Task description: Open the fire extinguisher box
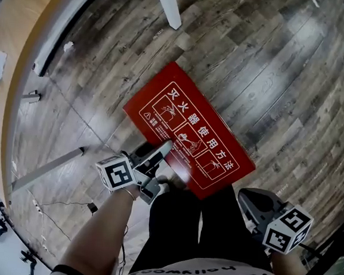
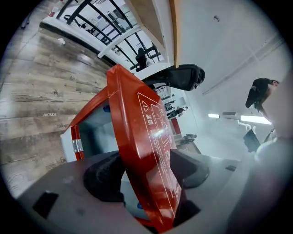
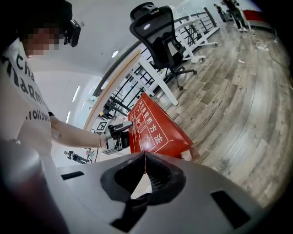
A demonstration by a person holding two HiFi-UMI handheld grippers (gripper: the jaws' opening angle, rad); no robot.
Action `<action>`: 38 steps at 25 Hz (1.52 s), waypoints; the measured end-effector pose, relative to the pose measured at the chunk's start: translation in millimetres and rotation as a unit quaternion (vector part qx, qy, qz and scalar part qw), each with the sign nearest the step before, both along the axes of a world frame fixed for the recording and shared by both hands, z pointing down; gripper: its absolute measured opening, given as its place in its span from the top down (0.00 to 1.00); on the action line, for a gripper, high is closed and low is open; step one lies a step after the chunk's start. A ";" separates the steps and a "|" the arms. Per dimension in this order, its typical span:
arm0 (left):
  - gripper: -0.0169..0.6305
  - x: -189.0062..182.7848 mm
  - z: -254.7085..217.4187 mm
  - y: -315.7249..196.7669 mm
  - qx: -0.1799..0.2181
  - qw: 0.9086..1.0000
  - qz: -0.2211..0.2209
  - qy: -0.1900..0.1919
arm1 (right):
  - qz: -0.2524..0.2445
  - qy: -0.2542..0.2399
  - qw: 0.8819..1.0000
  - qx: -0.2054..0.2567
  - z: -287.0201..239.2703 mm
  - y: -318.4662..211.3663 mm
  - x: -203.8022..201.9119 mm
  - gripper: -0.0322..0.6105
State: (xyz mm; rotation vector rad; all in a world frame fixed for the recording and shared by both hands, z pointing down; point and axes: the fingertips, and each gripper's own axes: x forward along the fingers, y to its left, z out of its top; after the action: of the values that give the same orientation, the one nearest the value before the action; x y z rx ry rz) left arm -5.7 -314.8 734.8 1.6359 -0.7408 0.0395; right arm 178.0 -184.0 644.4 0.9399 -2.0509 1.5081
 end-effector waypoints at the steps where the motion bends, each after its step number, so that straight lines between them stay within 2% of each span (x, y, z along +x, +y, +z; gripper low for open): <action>1: 0.53 -0.2 -0.1 0.6 -0.008 1.000 -0.019 0.009 | 0.000 0.002 1.000 0.000 -0.7 1.8 1.4 0.93; 3: 0.53 -2.5 -5.5 3.7 -0.026 0.996 -0.063 0.049 | 0.002 0.002 1.000 0.000 -1.7 5.4 2.5 0.93; 5: 0.53 -3.6 -19.8 3.2 -0.018 0.993 -0.078 0.085 | 0.009 -0.001 1.000 0.002 -2.9 7.0 0.3 0.93; 7: 0.53 -3.9 -35.3 1.2 -0.009 0.991 -0.072 0.112 | 0.017 -0.007 1.000 0.008 -5.8 6.4 -5.2 0.93; 10: 0.54 -4.3 -60.3 1.4 -0.017 0.986 -0.060 0.157 | 0.020 -0.014 1.000 0.019 -14.6 6.6 -14.6 0.94; 13: 0.65 1.1 -86.1 1.0 -0.012 0.982 -0.028 0.185 | 0.026 -0.016 0.999 0.032 -25.4 2.8 -17.1 0.93; 17: 0.80 29.8 -115.9 -7.9 0.017 0.987 0.050 0.150 | 0.047 -0.018 0.998 0.049 -50.9 -14.1 -3.7 0.93; 21: 0.83 48.8 -135.7 -19.7 0.024 0.986 0.080 0.146 | 0.061 -0.013 0.996 0.070 -71.2 -24.0 7.8 0.93; 26: 0.83 54.2 -140.5 -15.5 -0.014 0.988 0.060 0.141 | 0.083 -0.005 0.992 0.091 -81.0 -21.6 19.3 0.94; 30: 0.83 78.4 -159.7 -32.6 -0.045 0.992 0.005 0.119 | 0.118 -0.003 0.988 0.098 -97.8 -30.4 50.5 0.93; 32: 0.83 85.5 -163.6 -39.7 -0.061 0.994 -0.021 0.085 | 0.134 -0.004 0.986 0.099 -106.6 -32.6 65.5 0.93; 35: 0.85 81.5 -156.5 -45.1 -0.079 0.996 -0.027 -0.008 | 0.143 0.000 0.985 0.099 -113.7 -31.3 79.2 0.93; 38: 0.86 87.4 -157.3 -48.3 -0.096 0.994 -0.027 -0.053 | 0.149 0.004 0.984 0.101 -121.2 -30.0 93.3 0.93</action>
State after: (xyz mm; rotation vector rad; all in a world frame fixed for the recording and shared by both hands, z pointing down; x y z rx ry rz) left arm 81.7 -363.1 577.5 1.4373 -0.8367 0.1551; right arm 271.3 -214.0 523.2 1.3814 -2.1616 1.4516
